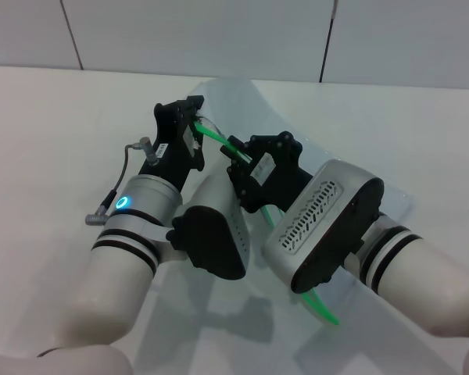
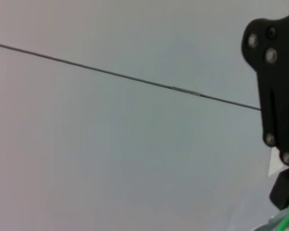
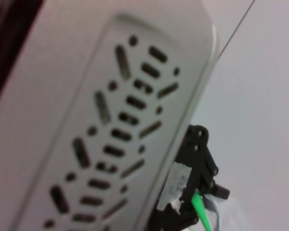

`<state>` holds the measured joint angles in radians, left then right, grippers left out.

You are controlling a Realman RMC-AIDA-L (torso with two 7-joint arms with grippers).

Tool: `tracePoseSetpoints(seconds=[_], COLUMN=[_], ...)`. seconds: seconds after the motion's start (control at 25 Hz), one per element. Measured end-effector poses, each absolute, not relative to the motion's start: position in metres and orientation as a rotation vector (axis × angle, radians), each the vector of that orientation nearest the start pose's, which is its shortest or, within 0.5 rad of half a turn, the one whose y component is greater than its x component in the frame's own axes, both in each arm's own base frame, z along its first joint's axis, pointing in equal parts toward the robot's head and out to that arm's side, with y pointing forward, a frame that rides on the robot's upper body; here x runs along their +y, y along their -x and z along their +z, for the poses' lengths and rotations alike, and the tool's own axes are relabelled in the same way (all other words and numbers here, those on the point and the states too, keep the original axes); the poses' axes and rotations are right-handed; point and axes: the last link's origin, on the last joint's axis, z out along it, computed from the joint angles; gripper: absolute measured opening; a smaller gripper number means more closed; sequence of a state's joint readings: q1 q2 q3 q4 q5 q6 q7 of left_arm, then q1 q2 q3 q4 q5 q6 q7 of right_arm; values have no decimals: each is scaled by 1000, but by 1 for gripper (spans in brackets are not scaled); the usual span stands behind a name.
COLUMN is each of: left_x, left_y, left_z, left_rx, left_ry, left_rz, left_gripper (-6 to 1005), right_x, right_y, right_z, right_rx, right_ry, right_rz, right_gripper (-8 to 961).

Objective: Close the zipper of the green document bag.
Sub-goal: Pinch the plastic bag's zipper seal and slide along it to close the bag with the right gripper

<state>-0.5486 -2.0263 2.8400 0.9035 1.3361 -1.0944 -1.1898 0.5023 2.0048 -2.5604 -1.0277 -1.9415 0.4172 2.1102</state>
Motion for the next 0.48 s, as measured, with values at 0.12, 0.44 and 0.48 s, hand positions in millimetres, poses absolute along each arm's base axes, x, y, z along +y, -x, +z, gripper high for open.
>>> tracePoseSetpoints(seconds=[0.12,0.44,0.48], left_x=[328,328,328], left_y=[195,195,195], left_z=[-94,-90,-90], left_rx=[516,489,488], left_ry=[1663,1643,1641], left_rz=[279,261,261], left_gripper=[65,66,66], right_x=[321,323,323], right_y=[-146,-151,-152], right_z=[-136,-136,-136], right_rx=[-112,-102,-101], right_ry=[2245,2243,2243], right_rz=[351,336,335], right_gripper=[82,82,82])
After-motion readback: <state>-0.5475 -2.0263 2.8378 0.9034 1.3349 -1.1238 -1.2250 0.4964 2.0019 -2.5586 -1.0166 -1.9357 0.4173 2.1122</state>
